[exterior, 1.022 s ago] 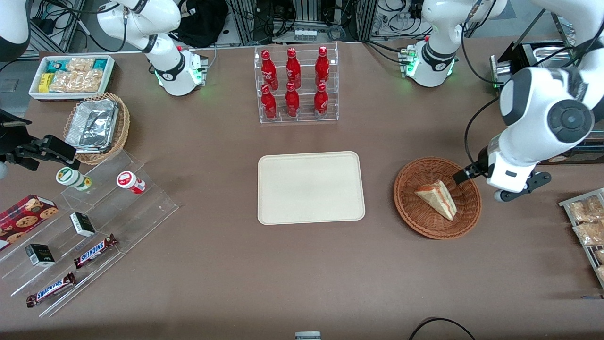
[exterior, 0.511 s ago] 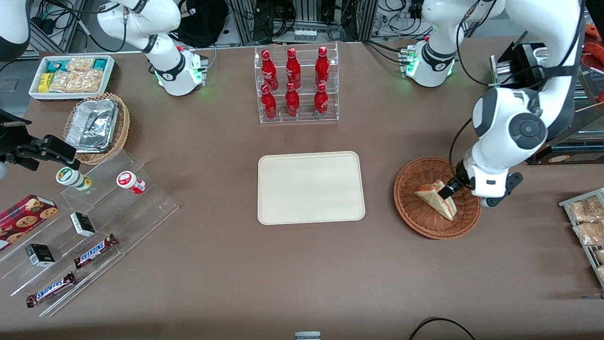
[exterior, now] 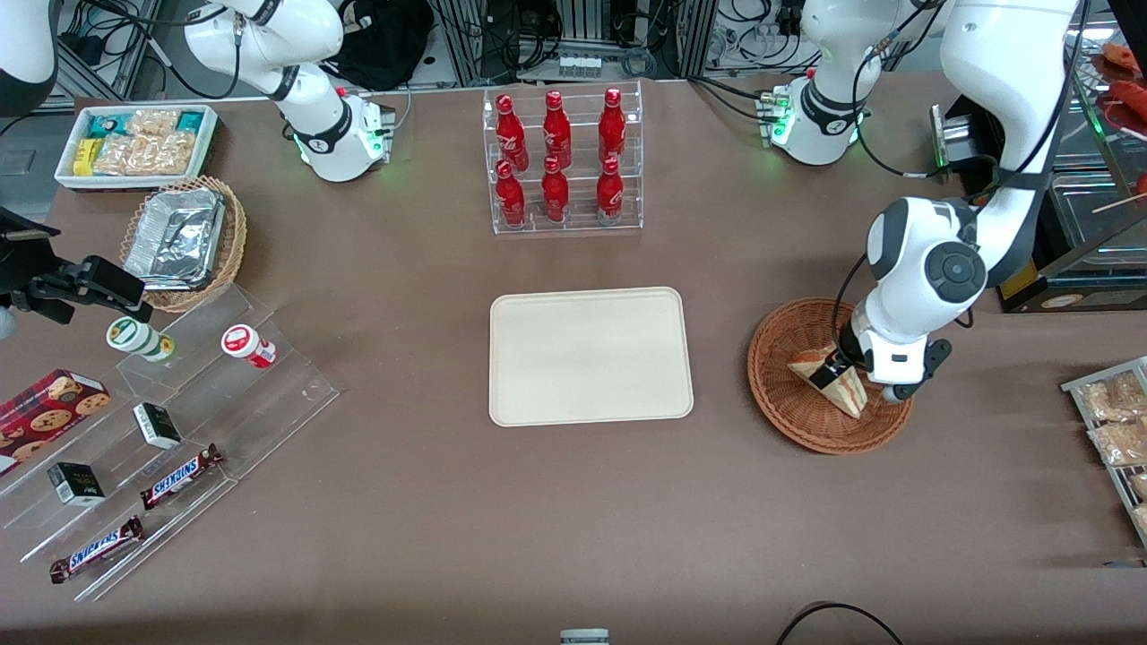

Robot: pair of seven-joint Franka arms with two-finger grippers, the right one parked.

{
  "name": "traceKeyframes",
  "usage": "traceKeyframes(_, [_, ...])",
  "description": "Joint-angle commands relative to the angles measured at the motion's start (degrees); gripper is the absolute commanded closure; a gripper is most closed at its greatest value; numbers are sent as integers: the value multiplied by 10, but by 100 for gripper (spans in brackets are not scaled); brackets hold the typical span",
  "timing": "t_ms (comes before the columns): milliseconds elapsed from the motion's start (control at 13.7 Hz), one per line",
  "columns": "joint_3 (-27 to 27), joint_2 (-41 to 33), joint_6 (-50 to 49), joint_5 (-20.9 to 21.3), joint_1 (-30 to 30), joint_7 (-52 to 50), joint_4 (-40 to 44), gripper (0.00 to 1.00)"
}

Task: Place sandwich from basket to tray
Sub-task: 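Lower the left gripper and close it on the wrapped sandwich, then lift the sandwich and carry it with the left gripper over the cream tray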

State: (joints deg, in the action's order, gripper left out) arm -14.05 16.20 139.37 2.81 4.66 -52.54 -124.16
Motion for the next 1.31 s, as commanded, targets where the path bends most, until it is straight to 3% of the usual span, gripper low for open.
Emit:
traceKeyframes(0, [-2, 11, 10, 8, 2, -13, -1, 2])
traceKeyframes(73, [-1, 15, 11, 8, 3, -13, -1, 26])
traceKeyframes(146, [0, 14, 10, 8, 4, -13, 1, 65])
traceKeyframes(219, [0, 14, 10, 8, 5, -12, 4, 86])
traceKeyframes(511, [1, -3, -15, 8, 5, -6, 22, 93])
traceKeyframes(876, [-6, -34, -223, 11, -6, -10, 149, 93])
traceKeyframes(1095, [-11, -26, -329, 11, -67, -19, 239, 93])
traceKeyframes(1241, [-11, -21, -332, 8, -118, -21, 253, 93])
